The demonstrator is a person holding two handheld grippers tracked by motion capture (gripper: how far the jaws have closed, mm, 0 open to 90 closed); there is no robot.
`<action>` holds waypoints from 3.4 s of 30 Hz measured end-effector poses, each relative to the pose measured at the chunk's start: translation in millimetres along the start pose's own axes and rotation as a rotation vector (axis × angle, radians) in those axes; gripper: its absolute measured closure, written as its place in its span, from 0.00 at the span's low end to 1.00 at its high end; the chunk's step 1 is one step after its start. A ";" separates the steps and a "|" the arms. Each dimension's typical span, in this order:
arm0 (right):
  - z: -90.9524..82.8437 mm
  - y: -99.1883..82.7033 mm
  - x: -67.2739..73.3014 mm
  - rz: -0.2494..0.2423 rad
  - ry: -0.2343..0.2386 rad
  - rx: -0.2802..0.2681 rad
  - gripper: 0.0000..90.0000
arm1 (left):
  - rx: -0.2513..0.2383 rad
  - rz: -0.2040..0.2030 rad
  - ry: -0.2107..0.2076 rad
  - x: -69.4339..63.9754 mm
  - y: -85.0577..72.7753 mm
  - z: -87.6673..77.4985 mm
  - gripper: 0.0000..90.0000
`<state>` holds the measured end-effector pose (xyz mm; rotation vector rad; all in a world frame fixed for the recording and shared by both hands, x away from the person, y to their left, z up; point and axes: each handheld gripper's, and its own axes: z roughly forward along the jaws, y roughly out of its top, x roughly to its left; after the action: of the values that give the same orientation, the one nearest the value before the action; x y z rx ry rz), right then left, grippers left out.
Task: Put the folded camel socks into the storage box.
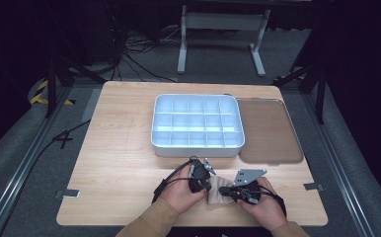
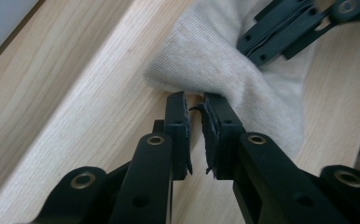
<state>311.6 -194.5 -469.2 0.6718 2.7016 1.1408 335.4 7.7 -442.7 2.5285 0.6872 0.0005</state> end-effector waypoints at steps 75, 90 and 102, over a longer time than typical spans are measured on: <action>-23.9 -5.8 -3.8 0.019 -0.058 0.105 0.99 | 0.041 0.253 -0.049 -10.7 -0.9 11.8 0.89; -9.6 2.9 9.0 -0.014 -0.019 0.077 0.99 | 0.015 0.332 -0.056 -15.9 2.2 9.8 0.88; -8.6 2.3 8.7 0.031 0.010 0.049 0.99 | -0.032 0.430 -0.010 -20.8 4.0 0.2 0.75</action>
<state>302.2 -194.7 -461.1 0.7190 2.7452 1.0908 319.3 -5.2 -438.2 2.5916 0.1282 0.1477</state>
